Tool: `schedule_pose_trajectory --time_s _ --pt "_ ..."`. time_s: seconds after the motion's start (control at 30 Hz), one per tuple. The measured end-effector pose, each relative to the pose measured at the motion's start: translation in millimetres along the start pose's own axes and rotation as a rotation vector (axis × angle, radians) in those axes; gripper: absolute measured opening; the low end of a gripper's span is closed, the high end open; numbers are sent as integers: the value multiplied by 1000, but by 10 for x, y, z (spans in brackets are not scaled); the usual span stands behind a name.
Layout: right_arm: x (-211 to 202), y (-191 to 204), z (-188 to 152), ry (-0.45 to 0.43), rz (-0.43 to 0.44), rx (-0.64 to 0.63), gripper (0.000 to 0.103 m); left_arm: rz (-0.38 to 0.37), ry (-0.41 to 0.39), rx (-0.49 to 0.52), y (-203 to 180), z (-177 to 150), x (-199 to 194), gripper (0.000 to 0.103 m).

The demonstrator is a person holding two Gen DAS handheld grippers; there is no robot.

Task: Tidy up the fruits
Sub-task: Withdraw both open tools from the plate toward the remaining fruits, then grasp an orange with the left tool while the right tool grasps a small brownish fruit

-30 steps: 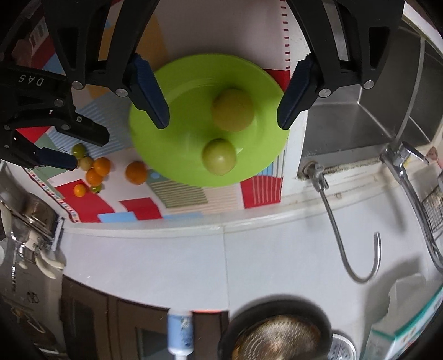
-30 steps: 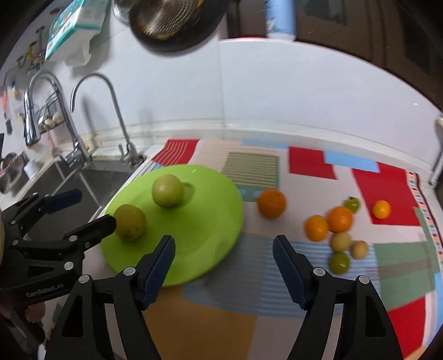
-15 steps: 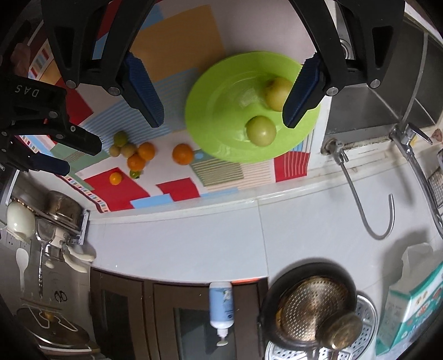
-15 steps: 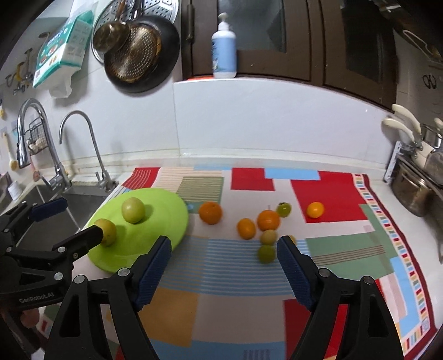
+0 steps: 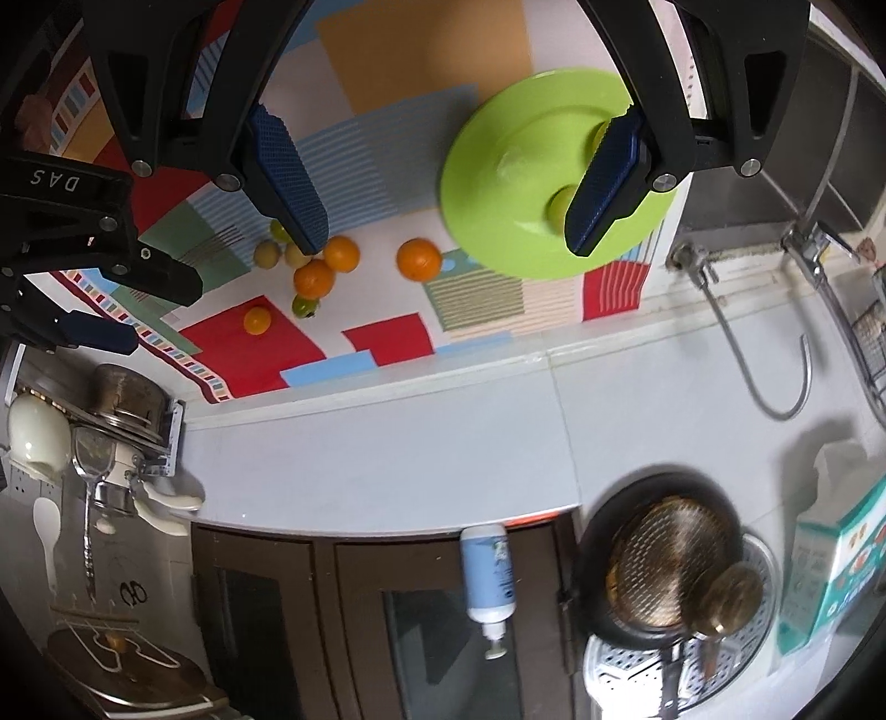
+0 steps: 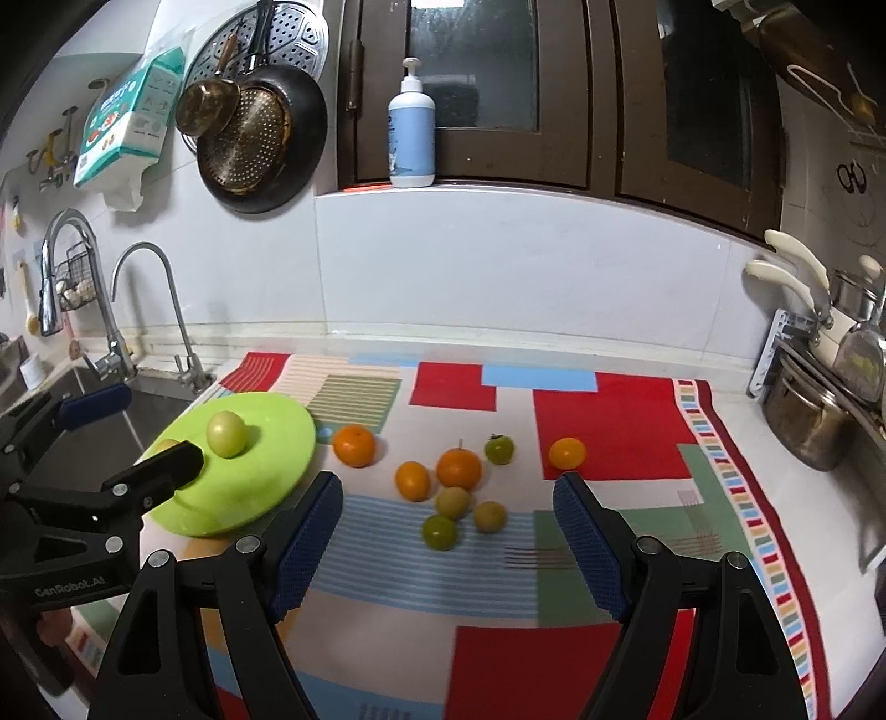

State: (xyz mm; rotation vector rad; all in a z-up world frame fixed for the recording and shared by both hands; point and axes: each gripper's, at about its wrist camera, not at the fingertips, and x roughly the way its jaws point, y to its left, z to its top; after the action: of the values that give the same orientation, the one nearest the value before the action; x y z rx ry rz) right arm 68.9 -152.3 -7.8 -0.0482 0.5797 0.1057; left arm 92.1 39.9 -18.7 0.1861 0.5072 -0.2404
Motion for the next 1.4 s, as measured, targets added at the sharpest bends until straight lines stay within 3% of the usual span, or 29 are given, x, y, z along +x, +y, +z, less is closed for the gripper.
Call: schedule_pose_trajectory --time_s 0.5,1.0,1.4 --pt "455 -409 -45 62 25 32 78 -92 41 116 -343 147 651 84" --pt "1186 -535 -289 232 100 88 56 -197 183 164 -501 32 1451 66" --pt "1452 -542 -382 283 150 96 47 -273 270 138 -567 -38 1811 51"
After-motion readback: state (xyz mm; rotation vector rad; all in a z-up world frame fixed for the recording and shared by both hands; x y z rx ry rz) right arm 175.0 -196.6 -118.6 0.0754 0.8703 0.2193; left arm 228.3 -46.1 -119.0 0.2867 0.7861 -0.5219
